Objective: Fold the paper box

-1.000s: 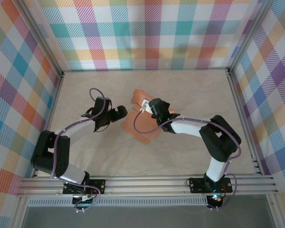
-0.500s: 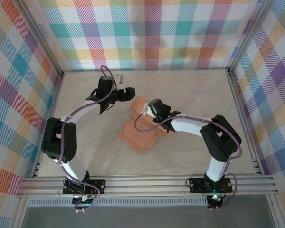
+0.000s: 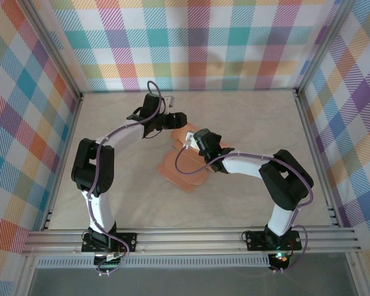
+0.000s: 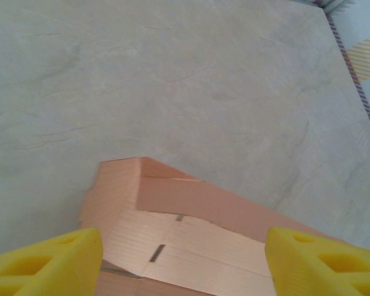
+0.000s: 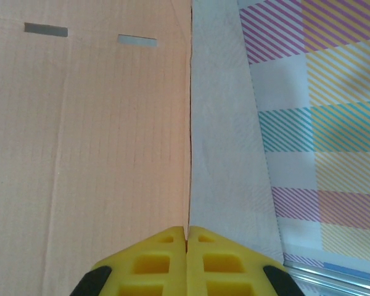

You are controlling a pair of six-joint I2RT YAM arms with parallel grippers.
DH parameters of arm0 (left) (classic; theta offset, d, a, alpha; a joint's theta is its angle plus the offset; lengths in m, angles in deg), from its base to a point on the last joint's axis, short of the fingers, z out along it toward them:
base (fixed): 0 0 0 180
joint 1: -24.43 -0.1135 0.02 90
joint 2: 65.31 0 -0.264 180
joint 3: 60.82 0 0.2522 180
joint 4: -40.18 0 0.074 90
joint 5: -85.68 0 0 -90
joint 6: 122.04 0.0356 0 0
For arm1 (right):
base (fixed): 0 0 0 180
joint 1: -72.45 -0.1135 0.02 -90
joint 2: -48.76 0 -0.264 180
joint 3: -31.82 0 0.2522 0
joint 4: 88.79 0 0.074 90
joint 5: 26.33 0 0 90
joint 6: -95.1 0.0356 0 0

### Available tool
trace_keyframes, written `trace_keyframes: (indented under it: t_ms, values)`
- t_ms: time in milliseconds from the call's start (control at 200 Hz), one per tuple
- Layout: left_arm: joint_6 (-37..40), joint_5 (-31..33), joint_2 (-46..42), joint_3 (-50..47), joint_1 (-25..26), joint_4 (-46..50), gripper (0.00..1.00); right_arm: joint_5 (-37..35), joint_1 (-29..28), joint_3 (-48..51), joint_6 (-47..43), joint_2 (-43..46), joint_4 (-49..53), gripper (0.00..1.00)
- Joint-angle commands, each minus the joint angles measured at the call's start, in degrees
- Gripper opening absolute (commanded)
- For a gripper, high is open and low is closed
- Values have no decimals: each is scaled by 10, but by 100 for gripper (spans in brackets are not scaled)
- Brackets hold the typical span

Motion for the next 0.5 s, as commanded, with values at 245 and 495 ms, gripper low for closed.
trace_keyframes:
  t_ms: [245, 495]
  values:
    - [-30, -10, 61, 90, 17, 78, 66, -40, -16, 17, -70, 19, -102, 0]
    - [-51, -17, 102, 131, 18, 116, 63, -42, -23, 22, -86, 19, -130, 0]
